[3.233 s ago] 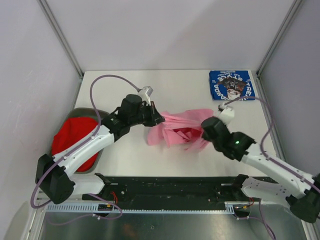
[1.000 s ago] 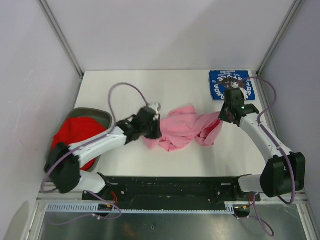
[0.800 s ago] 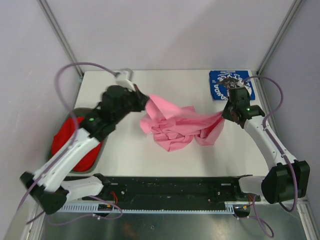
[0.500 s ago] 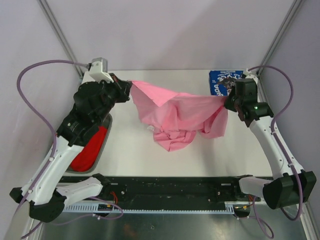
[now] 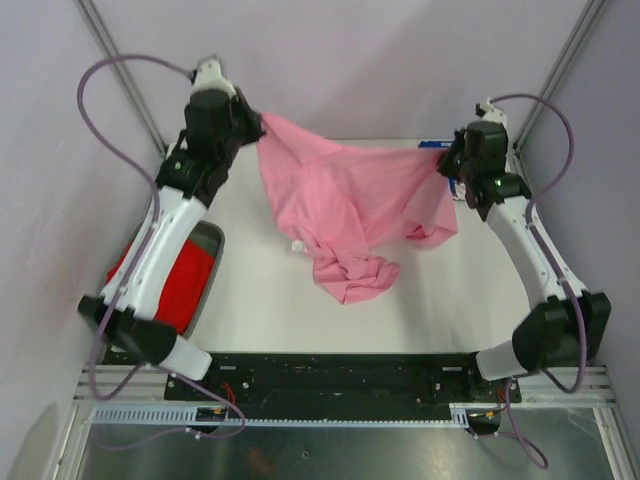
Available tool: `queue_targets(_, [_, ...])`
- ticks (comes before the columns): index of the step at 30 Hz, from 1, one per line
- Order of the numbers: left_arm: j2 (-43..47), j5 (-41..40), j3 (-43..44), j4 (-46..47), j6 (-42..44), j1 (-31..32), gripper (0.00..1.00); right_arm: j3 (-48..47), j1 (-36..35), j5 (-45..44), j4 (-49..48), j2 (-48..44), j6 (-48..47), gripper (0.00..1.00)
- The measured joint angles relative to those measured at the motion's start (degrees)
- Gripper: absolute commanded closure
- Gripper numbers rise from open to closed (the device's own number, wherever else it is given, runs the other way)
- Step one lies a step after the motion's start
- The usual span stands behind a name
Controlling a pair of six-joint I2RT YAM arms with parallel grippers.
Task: Fold and stack the t-shirts
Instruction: Flatten out the tshirt
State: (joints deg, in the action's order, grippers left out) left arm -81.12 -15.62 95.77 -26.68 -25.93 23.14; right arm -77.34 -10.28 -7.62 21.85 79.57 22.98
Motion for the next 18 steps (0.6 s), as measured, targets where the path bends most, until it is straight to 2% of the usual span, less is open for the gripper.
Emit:
queue_targets(2, [-6.19, 1.20, 8.28, 0.24, -0.57, -1.99, 1.00, -4.90, 0.63, 0.13, -1.11, 4.22, -0.52, 1.00])
queue_targets(6, [-17.53, 5.25, 30.25, 1.25, -1.38, -4.76, 1.00, -21.49, 2.38, 0.66, -2.54, 11.43, -1.44, 1.00])
queue_targets(10, [-18.18, 8.26, 42.25, 2.54, -1.44, -5.33, 1.00, -33.99, 3.02, 1.16, -4.90, 11.43, -3.93, 1.00])
queue_targets(12, [-14.36, 9.03, 42.29, 4.13, -1.29, -5.35, 1.00, -36.22, 3.02, 2.01, -7.13, 8.92, -5.27, 1.00])
queue_targets(14, [-8.83, 9.64, 38.03, 5.79, -1.01, -5.68, 1.00, -35.15, 2.99, 2.91, -7.72, 5.18, -6.08, 1.00])
queue_targets(18, [7.45, 9.92, 17.53, 8.87, -1.86, -6.36, 1.00, -19.63, 2.64, 5.20, -9.62, -6.75, -5.73, 1.00])
